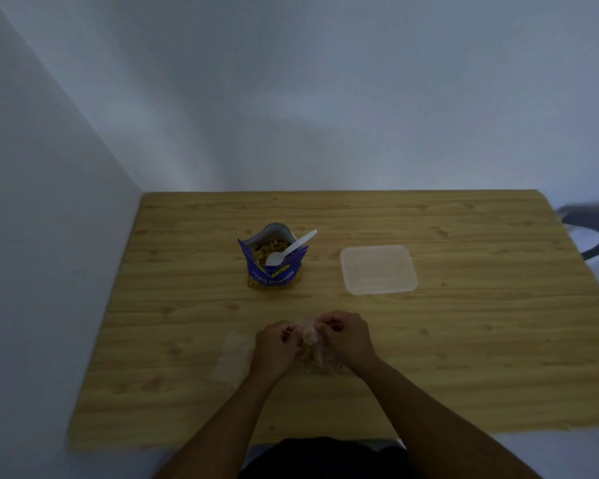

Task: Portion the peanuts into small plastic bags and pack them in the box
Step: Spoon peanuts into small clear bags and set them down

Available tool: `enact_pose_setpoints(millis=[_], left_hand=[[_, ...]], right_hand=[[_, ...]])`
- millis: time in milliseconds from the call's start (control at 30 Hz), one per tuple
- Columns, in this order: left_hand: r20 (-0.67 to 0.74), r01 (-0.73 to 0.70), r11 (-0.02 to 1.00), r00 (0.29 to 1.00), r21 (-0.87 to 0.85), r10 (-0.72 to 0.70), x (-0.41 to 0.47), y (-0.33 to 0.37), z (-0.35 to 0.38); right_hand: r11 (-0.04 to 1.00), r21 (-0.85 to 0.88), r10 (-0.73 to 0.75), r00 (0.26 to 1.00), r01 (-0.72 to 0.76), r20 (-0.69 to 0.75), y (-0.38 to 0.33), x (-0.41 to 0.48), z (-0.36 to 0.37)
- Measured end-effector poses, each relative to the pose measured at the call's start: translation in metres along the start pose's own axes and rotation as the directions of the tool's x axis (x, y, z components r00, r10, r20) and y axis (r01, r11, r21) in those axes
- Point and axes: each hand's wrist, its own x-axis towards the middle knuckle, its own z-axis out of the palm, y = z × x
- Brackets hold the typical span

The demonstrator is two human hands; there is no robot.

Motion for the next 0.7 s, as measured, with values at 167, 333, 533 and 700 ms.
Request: enact_pose_setpoints(millis=[167, 333, 533, 700], left_hand=[[-0.004, 0.066, 0.997, 0.998, 0.047, -0.066, -0.001, -0.005, 0.002], [-0.102, 0.134, 0.990, 0.986, 0.049, -0.129, -0.003, -0.016, -0.014], [-0.323, 0.288, 0.956, 0.912, 0.062, -0.254, -0.006, -0.052, -0.051], [-0.241, 0.308, 0.881, 0.943, 0.360, -0.231, -0.012, -0.085, -0.062]], right_hand=[[0.995, -0.094, -0.018, 1.000, 0.017, -0.017, 0.008, 0.000, 0.008], [0.961, -0.209, -0.206, 0.974, 0.183, -0.094, 0.003, -0.007, 0.015], [0.879, -0.235, -0.388, 0.909, 0.415, 0.154, -0.020, -0.018, 0.056], [0.833, -0.295, -0.359, 0.863, 0.468, 0.356, -0.028, -0.016, 0.092]])
